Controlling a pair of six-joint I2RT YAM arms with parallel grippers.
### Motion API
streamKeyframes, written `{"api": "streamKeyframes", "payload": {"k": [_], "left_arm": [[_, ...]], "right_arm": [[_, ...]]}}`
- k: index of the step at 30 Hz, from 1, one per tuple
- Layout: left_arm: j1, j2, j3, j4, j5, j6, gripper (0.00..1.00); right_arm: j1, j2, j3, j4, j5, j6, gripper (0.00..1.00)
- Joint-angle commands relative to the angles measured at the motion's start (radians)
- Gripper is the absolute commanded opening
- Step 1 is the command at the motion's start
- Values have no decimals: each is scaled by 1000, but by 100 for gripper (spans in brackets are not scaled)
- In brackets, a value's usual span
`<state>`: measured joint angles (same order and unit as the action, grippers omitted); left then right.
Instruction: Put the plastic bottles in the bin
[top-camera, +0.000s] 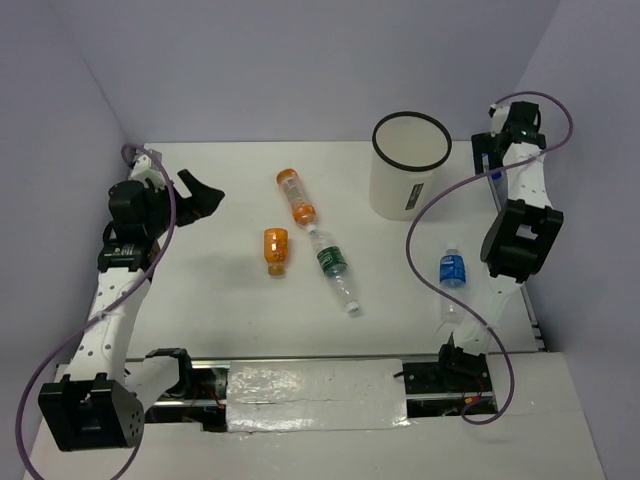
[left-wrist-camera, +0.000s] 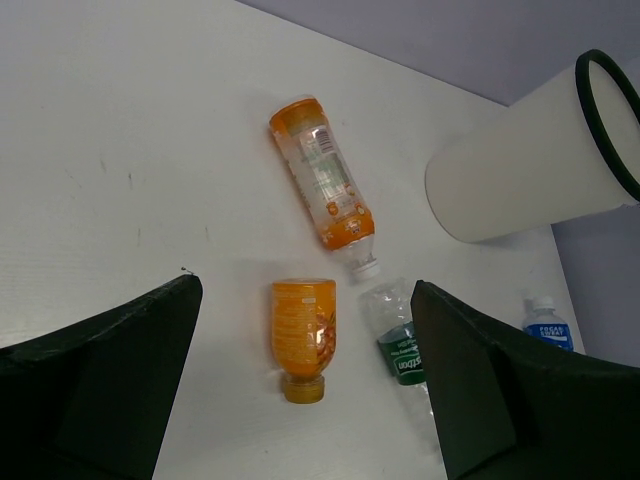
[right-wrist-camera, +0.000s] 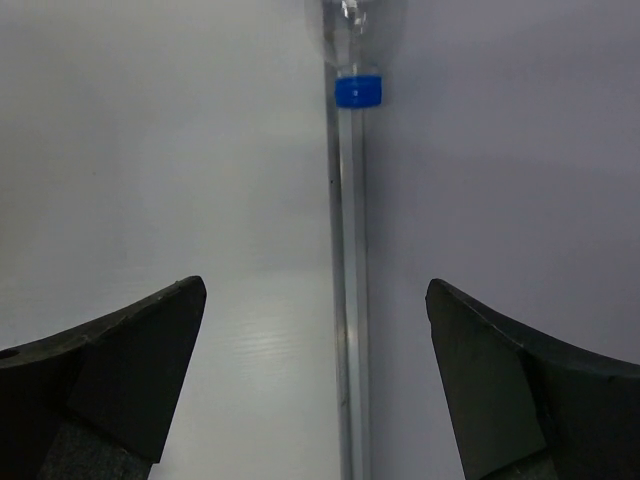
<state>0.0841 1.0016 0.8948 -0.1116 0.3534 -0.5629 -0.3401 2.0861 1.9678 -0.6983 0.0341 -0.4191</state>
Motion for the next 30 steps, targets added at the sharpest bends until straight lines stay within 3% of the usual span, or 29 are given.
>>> {"api": "streamKeyframes", "payload": {"k": [1, 4, 6, 10, 13, 30], "left_arm": [[3, 18, 39, 35, 18, -40, 99], [2, 37, 43, 33, 15, -54, 99], [3, 45, 39, 39, 19, -58, 100], [3, 83, 65, 17, 21, -39, 99], [2, 133, 107, -7, 21, -26, 99], [3, 262, 170, 10, 41, -84, 99]], "right_arm": [[93, -24, 4, 143, 121, -66, 99], [115, -47, -123, 294, 131, -81, 100], [119, 1, -95, 324, 167, -96, 100], [116, 243, 215, 249, 217, -113, 100], [119, 341, 328, 284, 246, -159, 100], [101, 551, 342, 582, 394, -290, 97]]}}
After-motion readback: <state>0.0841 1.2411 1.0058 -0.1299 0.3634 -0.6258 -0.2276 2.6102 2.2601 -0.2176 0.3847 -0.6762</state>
